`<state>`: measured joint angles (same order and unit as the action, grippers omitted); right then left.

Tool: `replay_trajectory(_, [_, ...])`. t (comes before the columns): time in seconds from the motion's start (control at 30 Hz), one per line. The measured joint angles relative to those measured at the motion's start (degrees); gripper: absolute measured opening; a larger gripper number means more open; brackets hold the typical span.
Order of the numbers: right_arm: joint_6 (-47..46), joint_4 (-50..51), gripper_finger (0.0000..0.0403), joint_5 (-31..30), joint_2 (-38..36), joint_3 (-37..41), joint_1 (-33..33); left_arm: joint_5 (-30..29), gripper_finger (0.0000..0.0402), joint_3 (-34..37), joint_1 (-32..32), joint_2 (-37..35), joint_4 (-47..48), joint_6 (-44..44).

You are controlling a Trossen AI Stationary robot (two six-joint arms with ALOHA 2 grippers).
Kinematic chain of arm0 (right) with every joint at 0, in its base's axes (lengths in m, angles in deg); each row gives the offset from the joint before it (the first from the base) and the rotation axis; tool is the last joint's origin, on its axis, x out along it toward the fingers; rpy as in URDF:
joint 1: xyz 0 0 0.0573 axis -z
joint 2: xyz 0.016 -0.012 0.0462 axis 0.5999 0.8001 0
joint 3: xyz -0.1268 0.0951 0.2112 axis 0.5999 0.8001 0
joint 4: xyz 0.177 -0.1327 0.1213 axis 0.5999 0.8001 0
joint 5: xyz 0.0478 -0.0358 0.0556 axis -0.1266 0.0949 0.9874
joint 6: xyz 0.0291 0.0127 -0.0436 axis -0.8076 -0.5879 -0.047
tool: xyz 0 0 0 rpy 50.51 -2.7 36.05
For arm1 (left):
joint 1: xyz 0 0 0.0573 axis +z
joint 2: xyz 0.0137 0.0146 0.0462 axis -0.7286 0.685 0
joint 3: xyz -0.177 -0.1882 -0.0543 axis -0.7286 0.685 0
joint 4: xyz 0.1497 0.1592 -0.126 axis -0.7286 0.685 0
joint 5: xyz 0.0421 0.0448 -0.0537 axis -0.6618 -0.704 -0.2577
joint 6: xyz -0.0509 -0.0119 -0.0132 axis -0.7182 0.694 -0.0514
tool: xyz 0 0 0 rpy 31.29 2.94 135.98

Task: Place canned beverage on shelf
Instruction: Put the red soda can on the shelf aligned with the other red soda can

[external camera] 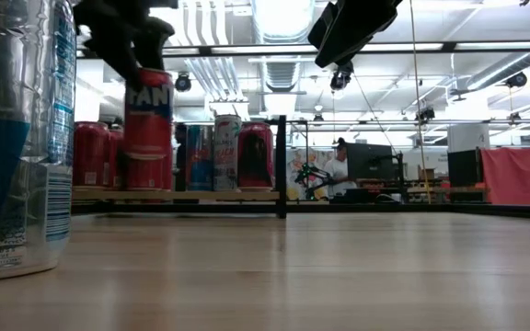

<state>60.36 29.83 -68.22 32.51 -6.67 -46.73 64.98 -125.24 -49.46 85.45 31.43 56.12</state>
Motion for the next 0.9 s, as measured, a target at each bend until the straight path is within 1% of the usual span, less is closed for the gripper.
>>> replay_trajectory(0.07, [0.4, 0.0, 0.0009, 0.0, 0.0, 0.0, 0.0, 1.0, 0.0271, 0.0, 3.6, -0.8, -0.6, 1.9])
replay_trajectory(0.17, [1.1, -0.5, 0.0009, 0.0, 0.0, 0.0, 0.0, 5.2, 0.0271, 0.9, 8.8, -2.0, -3.4, 4.8])
replay_trajectory(0.23, [1.4, -0.6, 0.0009, 0.0, 0.0, 0.0, 0.0, 7.5, 0.0271, 2.3, 11.8, -3.1, -5.8, 6.9])
replay_trajectory(0.4, [1.2, -0.7, 0.0009, 0.0, 0.0, 0.0, 0.0, 10.2, 0.0271, 6.6, 17.6, -4.7, -10.9, 11.3])
replay_trajectory(0.57, [1.1, -0.7, 0.0009, 0.0, 0.0, 0.0, 0.0, 12.2, 0.0271, 9.4, 21.6, -4.9, -13.5, 12.9])
replay_trajectory(0.77, [1.0, -1.3, 0.0009, 0.0, 0.0, 0.0, 0.0, 12.1, 0.0271, 9.6, 24.7, -2.7, -15.3, 12.3])
replay_trajectory(0.9, [0.8, -1.5, 0.0009, 0.0, 0.0, 0.0, 0.0, 12.1, 0.0271, 9.6, 25.7, -1.3, -15.8, 12.1])
